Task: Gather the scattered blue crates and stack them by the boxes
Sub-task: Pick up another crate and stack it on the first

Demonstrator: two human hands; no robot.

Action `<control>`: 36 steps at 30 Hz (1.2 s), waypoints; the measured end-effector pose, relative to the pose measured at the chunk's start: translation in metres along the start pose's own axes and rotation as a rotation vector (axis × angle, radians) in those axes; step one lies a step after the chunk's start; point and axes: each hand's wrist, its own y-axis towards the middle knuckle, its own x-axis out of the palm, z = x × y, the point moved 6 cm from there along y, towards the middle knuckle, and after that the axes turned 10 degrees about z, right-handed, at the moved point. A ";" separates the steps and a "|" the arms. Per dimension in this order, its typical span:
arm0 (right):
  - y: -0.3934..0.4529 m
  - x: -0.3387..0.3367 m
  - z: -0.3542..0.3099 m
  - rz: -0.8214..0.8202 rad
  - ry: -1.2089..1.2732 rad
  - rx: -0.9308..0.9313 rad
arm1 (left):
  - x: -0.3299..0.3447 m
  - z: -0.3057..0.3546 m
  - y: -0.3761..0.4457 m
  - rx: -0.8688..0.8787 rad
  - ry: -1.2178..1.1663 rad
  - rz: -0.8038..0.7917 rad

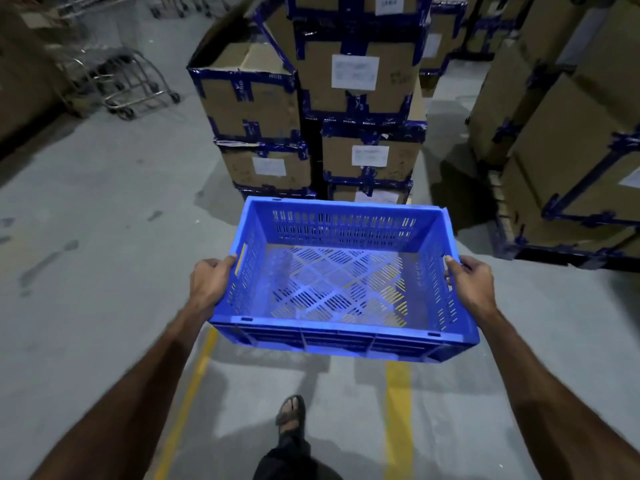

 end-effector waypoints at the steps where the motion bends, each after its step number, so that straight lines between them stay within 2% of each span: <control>1: 0.004 0.011 -0.002 0.010 -0.005 0.012 | 0.005 0.003 0.016 0.006 0.006 -0.011; 8: 0.041 0.080 -0.012 0.079 -0.048 0.042 | 0.054 0.017 0.121 0.028 0.026 -0.084; 17: 0.101 0.146 -0.009 0.081 -0.070 0.043 | 0.120 0.024 0.199 0.041 0.074 -0.101; 25: 0.175 0.212 0.038 0.041 -0.045 0.026 | 0.193 0.008 0.251 0.076 0.092 -0.074; 36: 0.249 0.316 0.135 0.043 -0.032 -0.016 | 0.310 -0.075 0.320 0.034 0.075 -0.069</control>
